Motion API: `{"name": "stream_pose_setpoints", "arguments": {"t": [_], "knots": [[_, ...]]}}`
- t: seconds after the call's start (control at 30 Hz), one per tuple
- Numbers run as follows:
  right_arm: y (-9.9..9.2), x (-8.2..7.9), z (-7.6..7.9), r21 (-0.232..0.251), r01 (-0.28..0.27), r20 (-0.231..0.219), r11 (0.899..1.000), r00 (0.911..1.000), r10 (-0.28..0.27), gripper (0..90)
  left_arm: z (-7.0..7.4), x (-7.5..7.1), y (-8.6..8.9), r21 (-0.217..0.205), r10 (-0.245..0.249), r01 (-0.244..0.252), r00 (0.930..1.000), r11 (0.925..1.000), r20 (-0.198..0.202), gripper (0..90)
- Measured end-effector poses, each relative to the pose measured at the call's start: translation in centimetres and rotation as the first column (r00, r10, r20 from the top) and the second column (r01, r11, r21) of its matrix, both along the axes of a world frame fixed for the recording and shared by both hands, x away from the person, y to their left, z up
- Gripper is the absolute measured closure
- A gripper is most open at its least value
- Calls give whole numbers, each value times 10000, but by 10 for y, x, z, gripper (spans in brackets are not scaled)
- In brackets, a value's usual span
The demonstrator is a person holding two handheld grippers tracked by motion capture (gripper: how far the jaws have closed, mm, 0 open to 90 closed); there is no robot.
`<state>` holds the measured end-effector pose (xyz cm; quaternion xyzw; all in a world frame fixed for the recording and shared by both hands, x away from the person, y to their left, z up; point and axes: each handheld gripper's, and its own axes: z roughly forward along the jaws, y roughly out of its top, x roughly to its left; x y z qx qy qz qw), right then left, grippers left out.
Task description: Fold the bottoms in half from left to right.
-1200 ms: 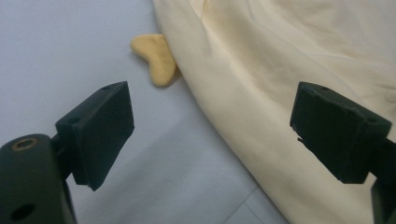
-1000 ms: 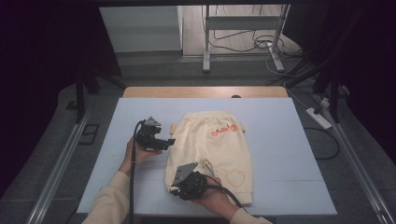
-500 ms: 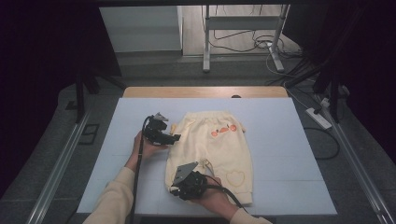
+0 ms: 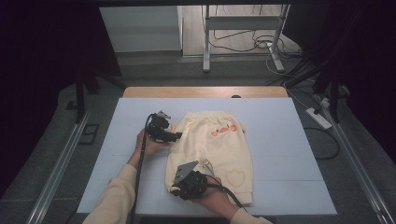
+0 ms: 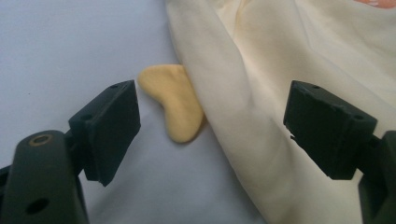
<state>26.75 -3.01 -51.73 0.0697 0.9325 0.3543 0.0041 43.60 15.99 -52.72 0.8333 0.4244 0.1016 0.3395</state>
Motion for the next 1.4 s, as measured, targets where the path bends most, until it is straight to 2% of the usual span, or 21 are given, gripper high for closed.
{"name": "stream_pose_setpoints", "arguments": {"t": [0.1,0.33,0.53,0.6,0.67,0.7,0.8,0.9,0.97,1.2,1.3,1.4], "knots": [[0,0,0,-60,-26,21,10000,10000,26,760,-2,2,-1,-13,29,-29,10000,10000,-60,181],[0,0,0,-56,-26,-9,10000,10000,26,760,-8,4,-6,264,-24,31,9996,9996,-275,171],[-1,0,0,-39,-13,-22,10000,10000,13,760,-11,4,-8,245,85,-77,9994,9997,-321,166],[-1,0,0,-54,-17,-13,10000,10000,17,760,-10,4,-9,226,127,-120,9994,9997,-315,211],[0,0,0,-53,-12,-13,10000,10000,12,760,-9,2,-11,133,9,-5,9996,9999,-297,295],[0,0,0,-56,-11,-12,10000,10000,11,760,-8,2,-12,193,-43,48,9996,9998,-276,343],[0,0,0,-62,-16,-20,10000,10000,15,760,-7,1,-12,-169,-329,322,9986,9993,-411,522],[-1,0,0,-79,-24,-28,10000,10000,23,760,-7,0,-13,-344,-767,748,9954,9966,-571,693],[-1,0,0,-81,-26,-37,10000,10000,26,760,-7,0,-14,-491,-883,852,9939,9952,-665,767],[-2,1,0,-35,-31,-75,10000,10000,30,760,-5,0,-9,-851,-920,853,9927,9927,-775,808],[-2,1,1,-110,-48,-47,9999,10000,48,760,-1,-1,-6,-1022,-908,832,9932,9913,-728,810],[-2,1,1,29,-10,-114,10000,9999,10,760,3,-2,-3,-1205,-903,817,9936,9893,-678,812]]}}
